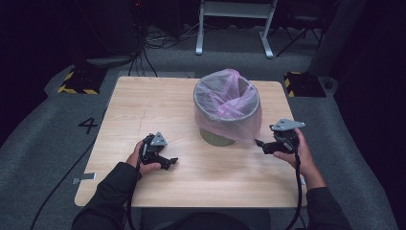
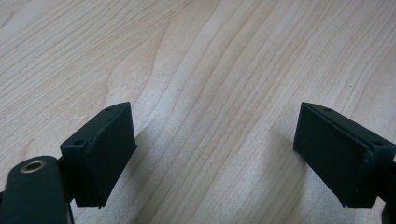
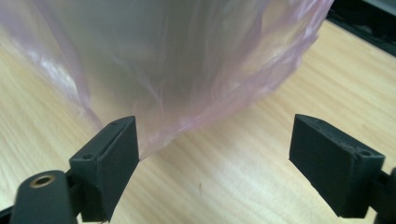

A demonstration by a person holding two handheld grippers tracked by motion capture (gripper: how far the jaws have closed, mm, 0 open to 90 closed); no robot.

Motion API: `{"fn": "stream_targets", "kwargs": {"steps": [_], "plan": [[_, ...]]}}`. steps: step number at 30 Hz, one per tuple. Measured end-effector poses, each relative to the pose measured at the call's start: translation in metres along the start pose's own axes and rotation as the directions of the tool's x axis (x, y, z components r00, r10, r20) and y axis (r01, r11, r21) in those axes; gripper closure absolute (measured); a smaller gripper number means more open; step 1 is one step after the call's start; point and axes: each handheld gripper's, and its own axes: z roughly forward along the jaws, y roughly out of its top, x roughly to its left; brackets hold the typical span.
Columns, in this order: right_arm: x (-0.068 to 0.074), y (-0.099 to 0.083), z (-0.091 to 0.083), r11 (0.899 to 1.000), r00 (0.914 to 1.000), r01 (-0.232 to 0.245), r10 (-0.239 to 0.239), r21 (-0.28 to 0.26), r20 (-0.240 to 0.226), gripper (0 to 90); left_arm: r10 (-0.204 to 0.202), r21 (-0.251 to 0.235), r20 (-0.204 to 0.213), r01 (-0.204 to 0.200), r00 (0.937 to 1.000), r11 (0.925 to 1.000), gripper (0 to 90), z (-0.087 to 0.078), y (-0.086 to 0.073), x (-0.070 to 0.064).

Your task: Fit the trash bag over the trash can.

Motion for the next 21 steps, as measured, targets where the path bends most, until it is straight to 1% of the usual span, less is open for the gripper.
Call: {"fn": "stream_targets", "kwargs": {"steps": [1,6,8,10,12,14,18,21], "plan": [[0.001,-0.003,0.001,1.0,1.0,0.009,-0.009,0.01,0.004,16.0,0.001,0.0,0.0,-0.001,1.0,1.0,12.6,0.0,0.0,0.0],[0.004,-0.015,0.004,0.999,0.9998,0.015,-0.015,0.039,0.012,16.0,0.0,0.0,0.0,0.0,1.0,1.0,12.6,0.0,0.0,0.0],[0.005,-0.021,0.005,0.998,0.9999,0.012,-0.013,0.056,0.012,16.0,0.0,0.0,0.0,0.0,1.0,1.0,12.6,0.0,0.0,0.0],[0.005,-0.028,0.007,0.997,0.9997,0.008,-0.009,0.074,0.021,16.0,0.0,0.0,0.0,0.0,1.0,1.0,12.6,0.0,0.0,0.0],[0.005,-0.036,0.01,0.996,0.9999,0.001,-0.002,0.095,0.017,16.0,0.0,0.0,0.0,0.0,1.0,1.0,12.6,0.0,0.0,0.0],[0.005,-0.043,0.012,0.993,0.9996,0.0,-0.003,0.114,0.028,16.0,0.0,0.0,0.0,0.0,1.0,1.0,12.6,0.0,0.0,0.0],[0.007,-0.056,0.015,0.989,0.9998,-0.002,-0.001,0.145,0.02,16.1,0.0,0.0,0.0,0.0,1.0,1.0,12.6,0.0,0.0,0.0],[0.007,-0.063,0.014,0.989,0.9998,-0.011,0.009,0.151,0.015,16.1,0.0,0.0,0.0,0.0,1.0,1.0,12.6,0.0,0.0,0.0]]}}
